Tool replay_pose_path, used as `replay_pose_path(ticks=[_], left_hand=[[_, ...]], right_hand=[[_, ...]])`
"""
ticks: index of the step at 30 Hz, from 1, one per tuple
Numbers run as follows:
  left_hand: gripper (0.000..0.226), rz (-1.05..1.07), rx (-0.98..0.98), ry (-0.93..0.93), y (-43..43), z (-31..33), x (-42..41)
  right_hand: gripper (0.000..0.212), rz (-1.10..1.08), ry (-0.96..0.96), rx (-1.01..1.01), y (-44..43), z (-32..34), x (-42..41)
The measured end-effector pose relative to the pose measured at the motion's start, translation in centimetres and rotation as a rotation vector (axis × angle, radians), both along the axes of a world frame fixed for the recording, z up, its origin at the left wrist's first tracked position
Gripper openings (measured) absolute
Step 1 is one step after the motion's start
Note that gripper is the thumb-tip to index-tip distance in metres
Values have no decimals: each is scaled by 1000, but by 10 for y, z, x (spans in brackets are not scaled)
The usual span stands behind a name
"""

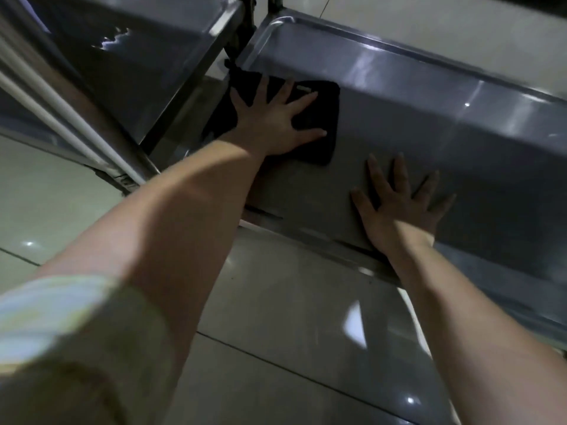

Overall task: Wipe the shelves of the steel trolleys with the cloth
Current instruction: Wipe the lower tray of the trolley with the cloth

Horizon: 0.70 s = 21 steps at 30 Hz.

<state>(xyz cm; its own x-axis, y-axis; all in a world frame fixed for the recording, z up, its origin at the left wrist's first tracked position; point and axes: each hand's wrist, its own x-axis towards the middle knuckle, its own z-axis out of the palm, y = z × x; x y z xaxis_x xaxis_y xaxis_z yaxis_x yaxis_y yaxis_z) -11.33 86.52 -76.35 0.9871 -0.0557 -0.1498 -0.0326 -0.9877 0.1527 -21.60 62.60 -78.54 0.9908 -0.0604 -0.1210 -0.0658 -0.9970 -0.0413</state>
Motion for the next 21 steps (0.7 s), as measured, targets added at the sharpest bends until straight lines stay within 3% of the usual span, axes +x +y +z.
replay_pose_path(ticks=[6,9,13,16,21], left_hand=[[80,-14,57,27,-11,4,10],[80,-82,51,47,-8,5,-37],[81,-160,101,-63,-16,-8,-135],[80,-120,101,-59,-19,-6,-147],[80,-63,39,24,-20,-2,-140]], right_hand=[[67,-22,-11,16,1,1,2],[67,-21,-14,-2,2,-2,2],[67,-16,-6,-22,1,-4,3],[66,-13,29,-16,2,-2,3],[64,198,111,46,-37,13,2]])
